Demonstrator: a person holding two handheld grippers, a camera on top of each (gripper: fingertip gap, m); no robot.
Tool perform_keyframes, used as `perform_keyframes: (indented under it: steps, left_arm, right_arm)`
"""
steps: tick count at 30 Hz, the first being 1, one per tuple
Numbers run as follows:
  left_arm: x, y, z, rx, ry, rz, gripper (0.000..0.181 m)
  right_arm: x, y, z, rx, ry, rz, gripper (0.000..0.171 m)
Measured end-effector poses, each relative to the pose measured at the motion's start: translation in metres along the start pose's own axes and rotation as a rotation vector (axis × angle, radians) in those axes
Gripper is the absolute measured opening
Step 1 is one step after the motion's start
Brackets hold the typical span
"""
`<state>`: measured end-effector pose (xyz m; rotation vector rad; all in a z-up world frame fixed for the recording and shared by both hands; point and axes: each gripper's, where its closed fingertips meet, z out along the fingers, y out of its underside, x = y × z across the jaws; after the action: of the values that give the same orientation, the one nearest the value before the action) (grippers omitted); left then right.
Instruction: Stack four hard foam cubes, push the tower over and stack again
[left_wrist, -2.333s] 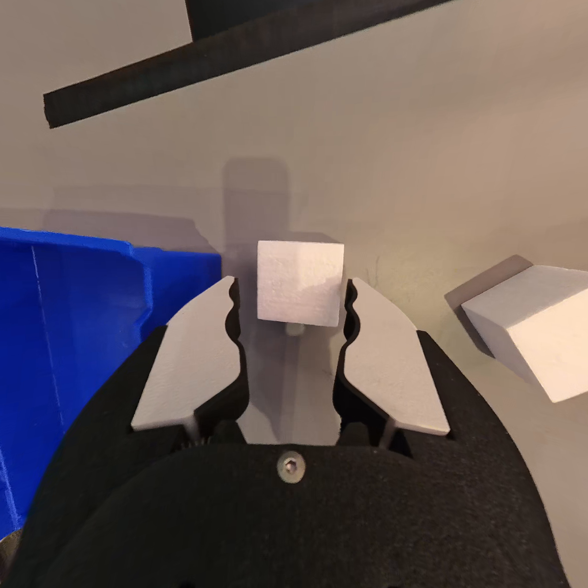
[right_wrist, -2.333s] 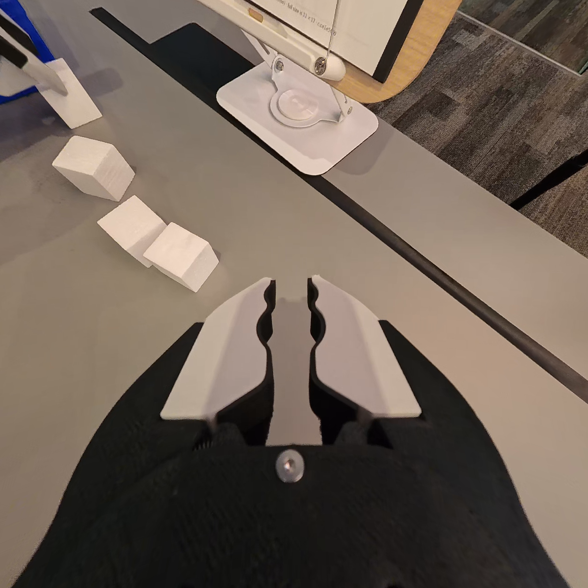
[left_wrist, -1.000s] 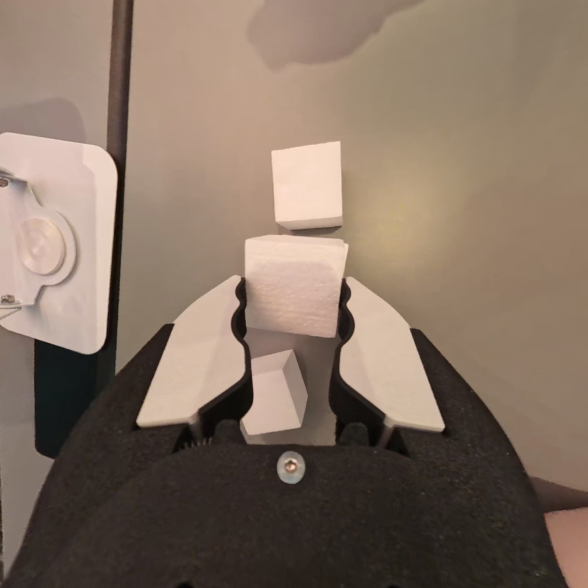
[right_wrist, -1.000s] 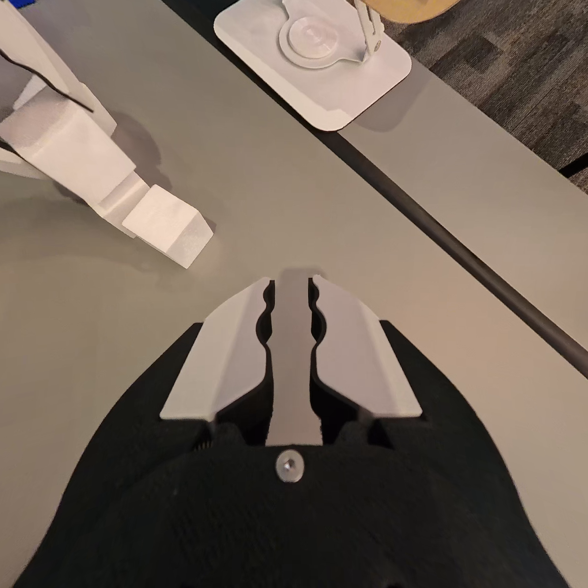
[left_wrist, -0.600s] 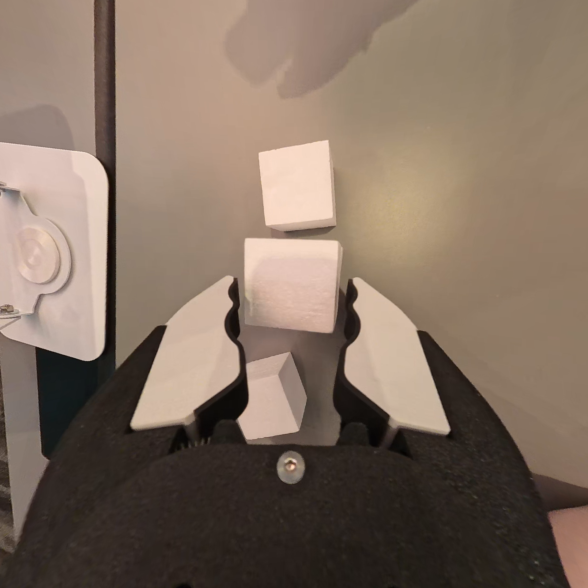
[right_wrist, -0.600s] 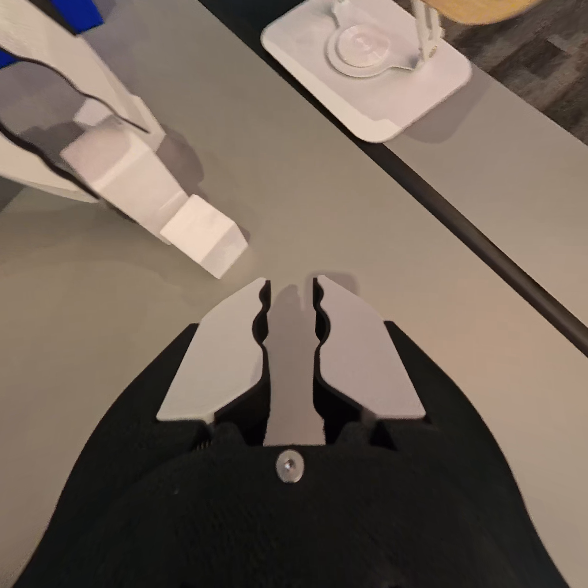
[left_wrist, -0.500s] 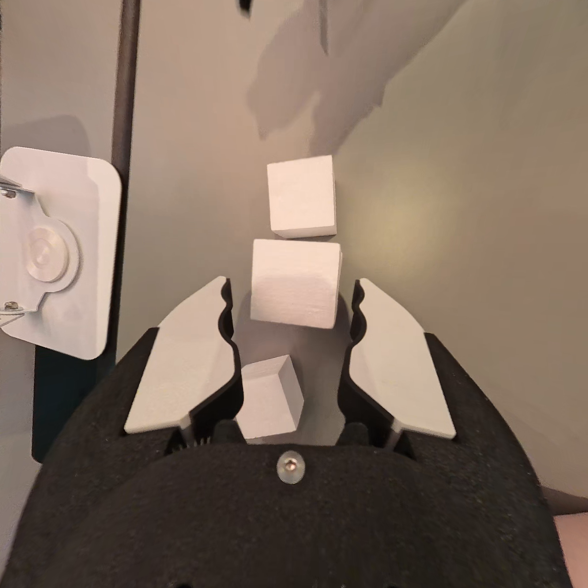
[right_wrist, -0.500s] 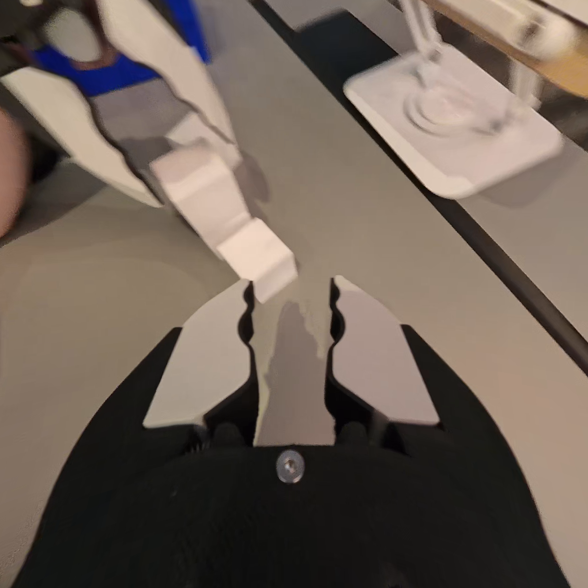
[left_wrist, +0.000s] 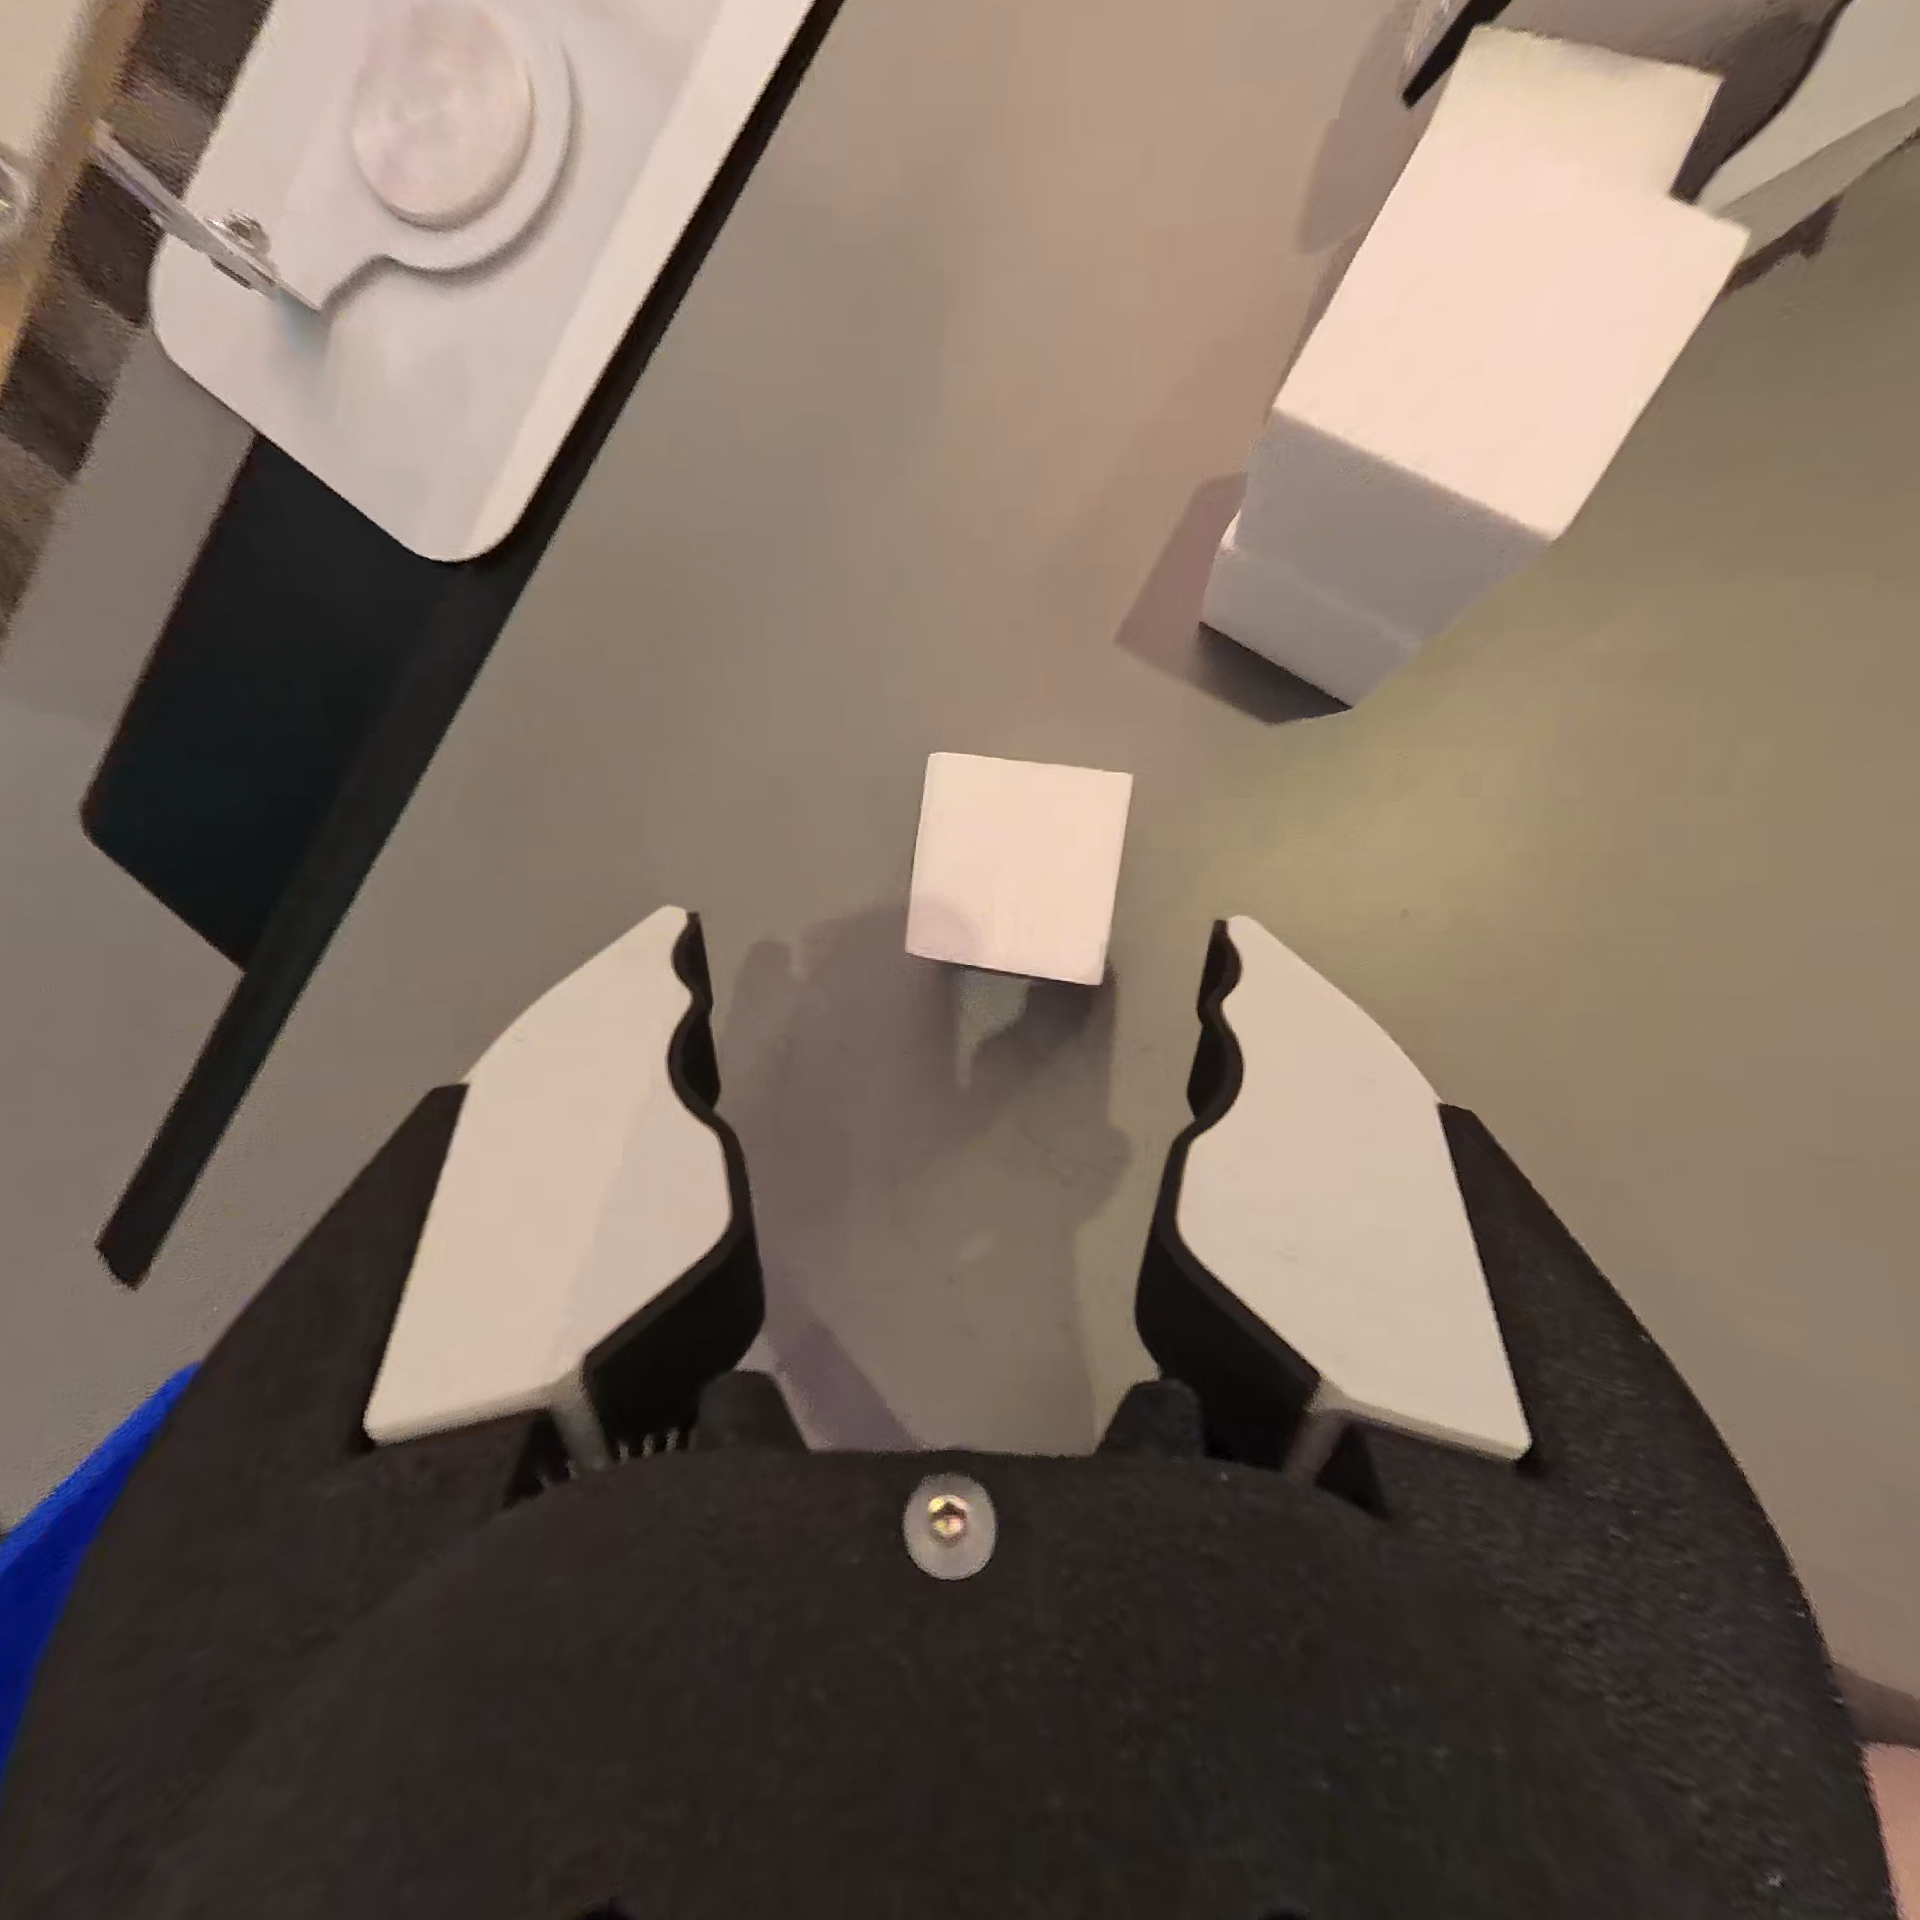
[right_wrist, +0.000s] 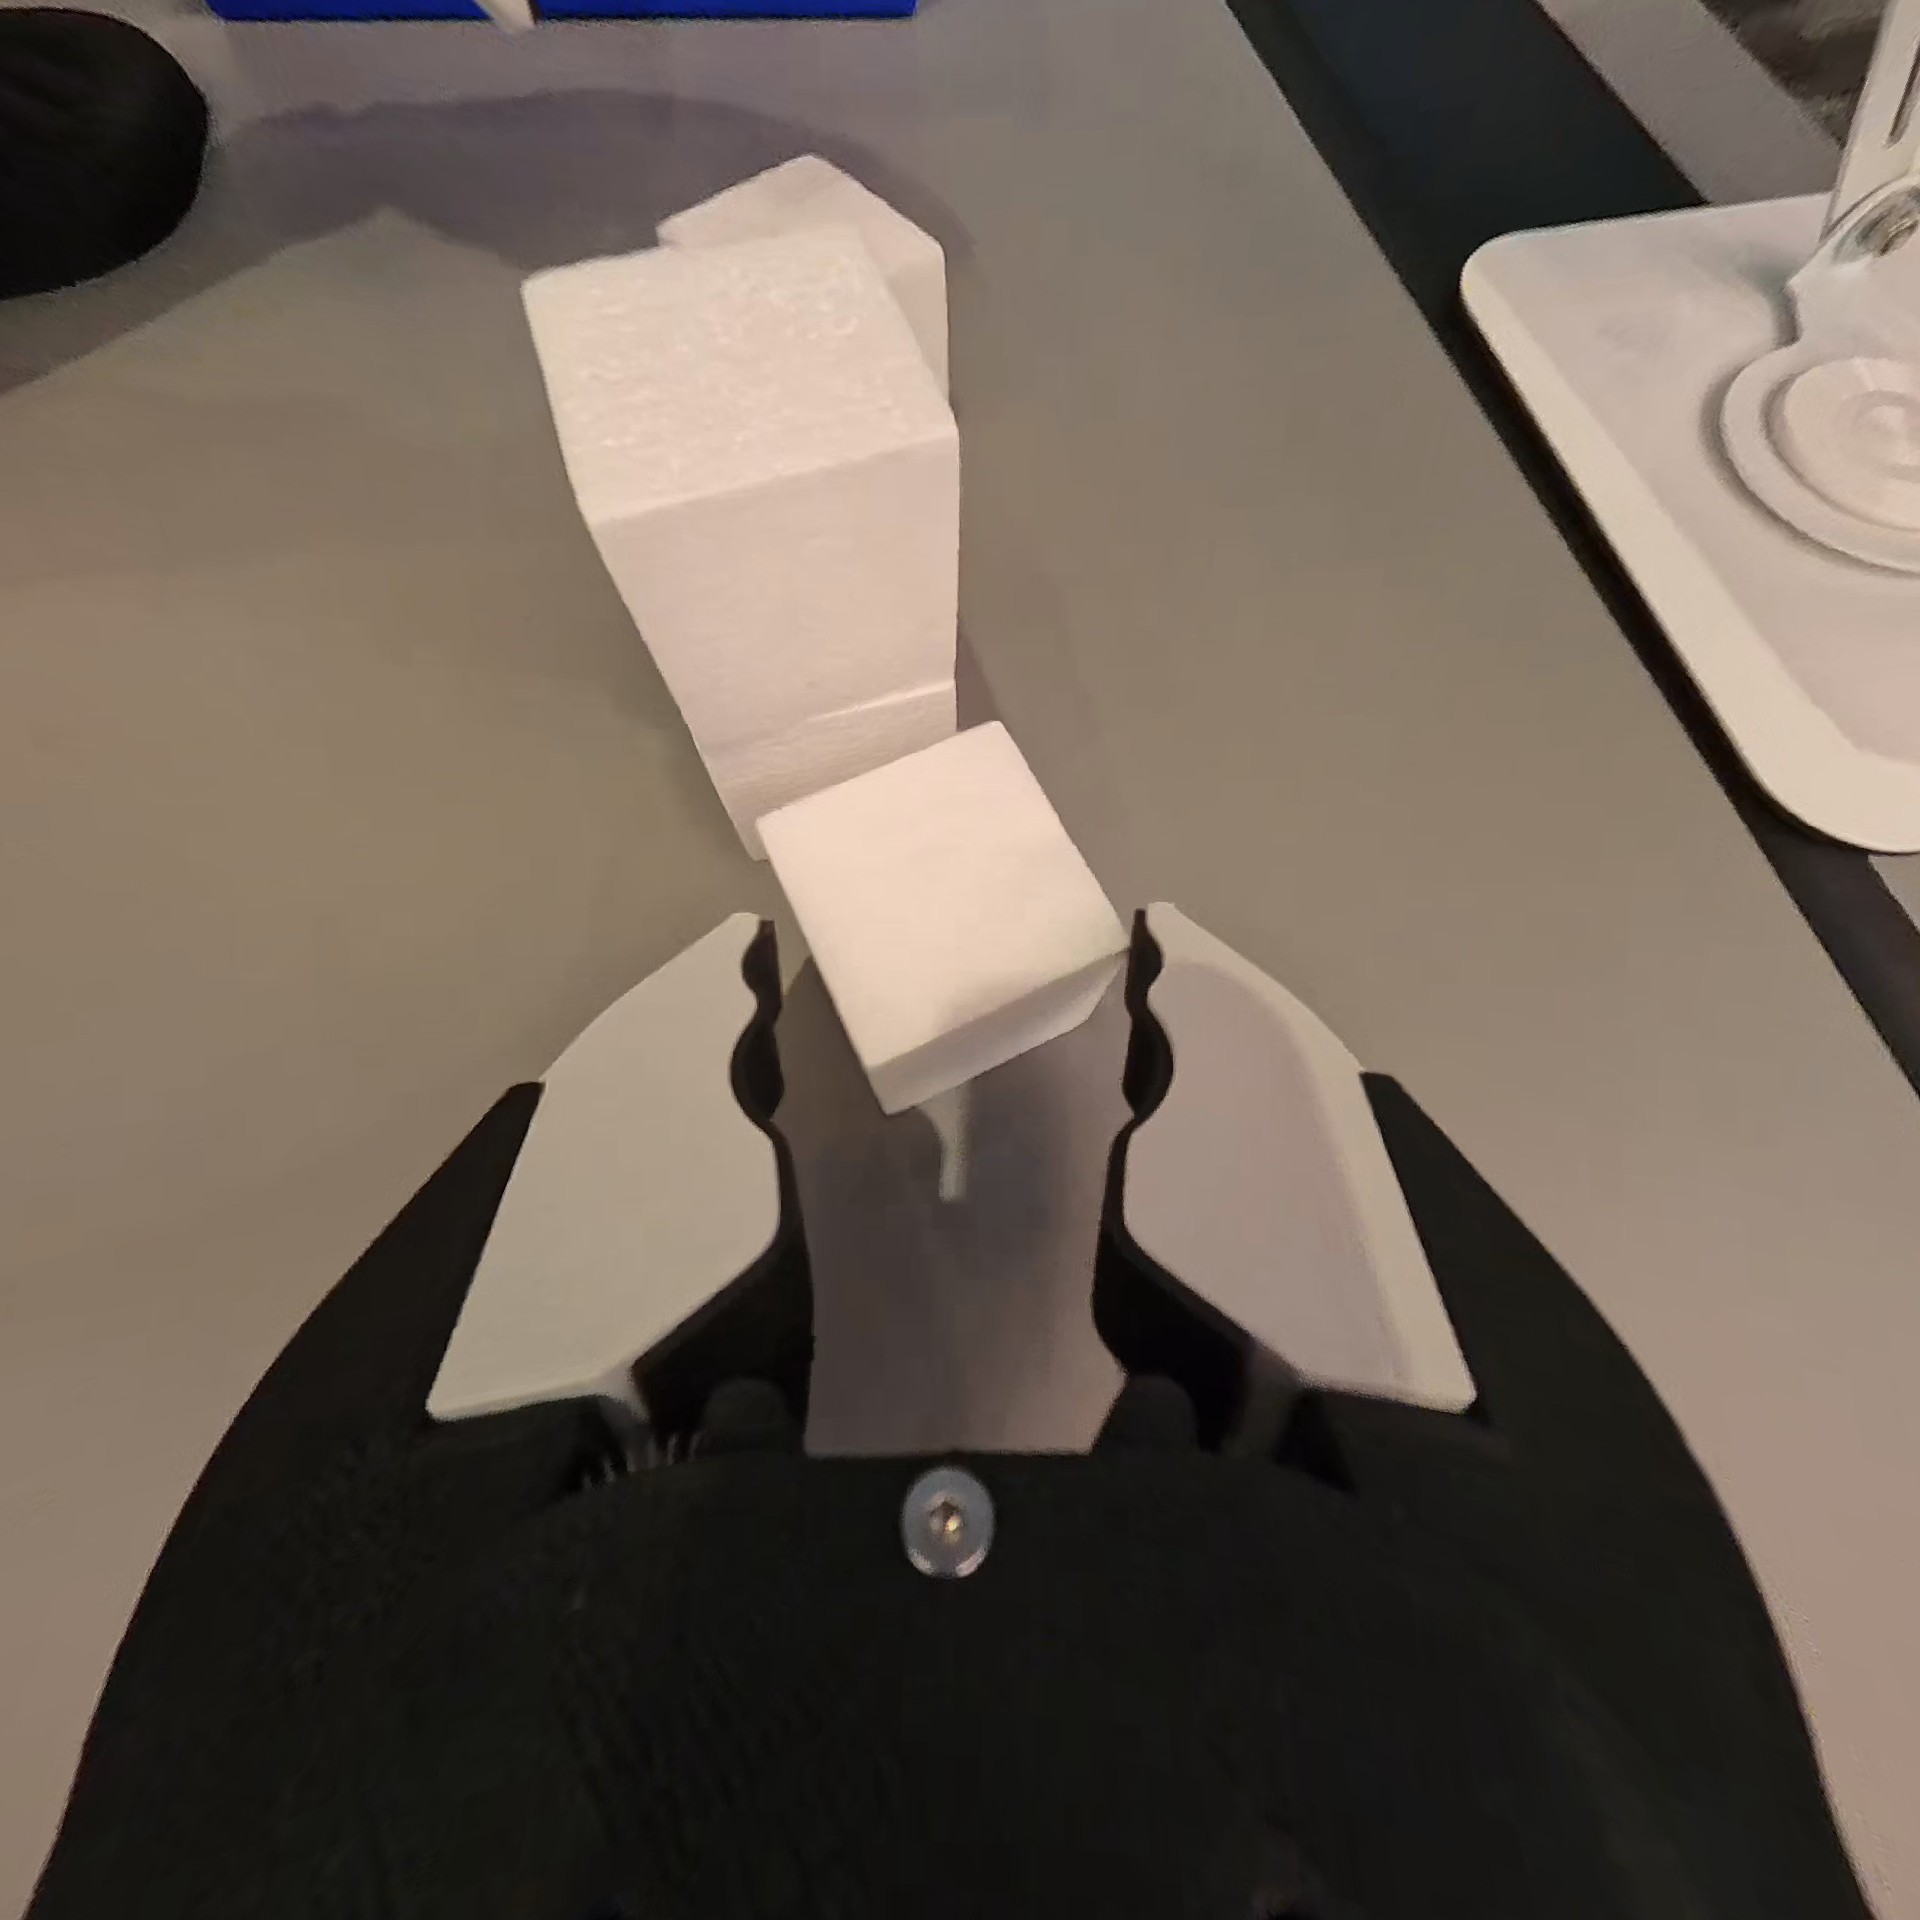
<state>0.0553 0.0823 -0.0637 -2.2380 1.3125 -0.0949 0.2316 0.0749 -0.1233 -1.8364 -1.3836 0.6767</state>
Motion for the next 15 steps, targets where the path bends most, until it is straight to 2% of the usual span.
perform_keyframes:
  steps: [1, 5, 9, 12, 14, 15]
  left_arm:
    - [0.001, 0.001, 0.003, -0.001, 0.013, -0.01, 0.09]
    - [0.008, 0.011, 0.029, -0.09, 0.038, 0.02, 0.092]
    - [0.012, 0.023, 0.056, -0.196, 0.055, 0.035, 0.086]
    - [0.013, 0.025, 0.064, -0.214, 0.063, 0.058, 0.078]
    - [0.016, 0.025, 0.066, -0.208, 0.087, 0.067, 0.057]
    - [0.016, 0.024, 0.067, -0.201, 0.092, 0.066, 0.057]
  right_arm:
    - [-0.001, 0.001, 0.001, -0.004, 0.0, -0.004, 0.06]
    - [0.0, 0.004, -0.007, -0.002, -0.009, 0.006, 0.06]
    - [0.017, 0.0, -0.033, 0.043, 0.044, 0.063, 0.06]
    - [0.03, -0.028, -0.061, 0.152, 0.107, 0.137, 0.06]
    - [0.028, -0.056, -0.074, 0.222, 0.128, 0.158, 0.059]
    - [0.021, -0.07, -0.076, 0.242, 0.128, 0.142, 0.059]
